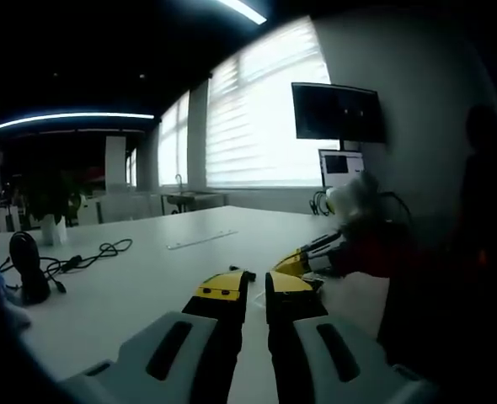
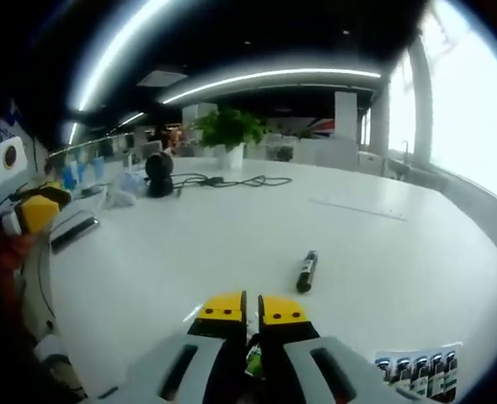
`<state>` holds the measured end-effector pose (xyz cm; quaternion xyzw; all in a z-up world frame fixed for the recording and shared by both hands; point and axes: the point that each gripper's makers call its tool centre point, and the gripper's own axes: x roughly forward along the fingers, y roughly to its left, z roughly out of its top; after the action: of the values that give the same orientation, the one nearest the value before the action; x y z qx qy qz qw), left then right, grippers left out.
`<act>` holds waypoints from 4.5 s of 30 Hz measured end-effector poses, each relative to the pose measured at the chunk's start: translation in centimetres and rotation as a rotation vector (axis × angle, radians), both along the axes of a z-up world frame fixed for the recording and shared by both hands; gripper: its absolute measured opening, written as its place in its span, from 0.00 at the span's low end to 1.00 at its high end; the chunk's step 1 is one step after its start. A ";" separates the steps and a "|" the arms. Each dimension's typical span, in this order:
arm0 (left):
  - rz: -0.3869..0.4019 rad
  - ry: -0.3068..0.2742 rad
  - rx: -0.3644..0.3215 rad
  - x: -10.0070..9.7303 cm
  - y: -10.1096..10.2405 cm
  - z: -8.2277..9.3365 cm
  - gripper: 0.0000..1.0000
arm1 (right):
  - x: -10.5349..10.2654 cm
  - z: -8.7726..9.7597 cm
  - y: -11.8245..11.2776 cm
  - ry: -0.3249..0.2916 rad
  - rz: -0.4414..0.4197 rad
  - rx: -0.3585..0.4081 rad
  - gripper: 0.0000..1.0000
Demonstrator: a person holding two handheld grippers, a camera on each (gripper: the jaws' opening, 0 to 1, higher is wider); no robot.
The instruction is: Grip medicine bottles put into box
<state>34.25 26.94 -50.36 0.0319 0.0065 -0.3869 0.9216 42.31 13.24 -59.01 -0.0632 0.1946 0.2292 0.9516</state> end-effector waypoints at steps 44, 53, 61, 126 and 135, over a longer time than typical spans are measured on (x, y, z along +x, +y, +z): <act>0.016 0.016 -0.008 0.5 0.8 -0.4 0.03 | 10.2 -3.7 -2.3 0.106 -0.086 -0.118 0.17; 0.014 0.019 -0.011 0.6 0.8 -0.4 0.03 | 11.0 -4.4 -2.3 0.129 -0.094 -0.141 0.18; 0.015 0.021 -0.010 0.6 0.8 -0.5 0.03 | 11.5 -5.3 -2.4 0.162 -0.099 -0.141 0.17; 0.007 0.027 -0.012 0.4 0.4 -0.5 0.03 | 7.8 -1.9 -0.8 0.077 -0.059 -0.148 0.08; 0.005 0.024 -0.012 0.3 0.3 -0.4 0.03 | 5.9 0.1 1.0 0.018 -0.018 -0.158 0.08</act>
<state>34.57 27.27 -50.72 0.0217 0.0154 -0.3848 0.9226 48.17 14.21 -58.94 -0.1343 0.2214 0.2051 0.9439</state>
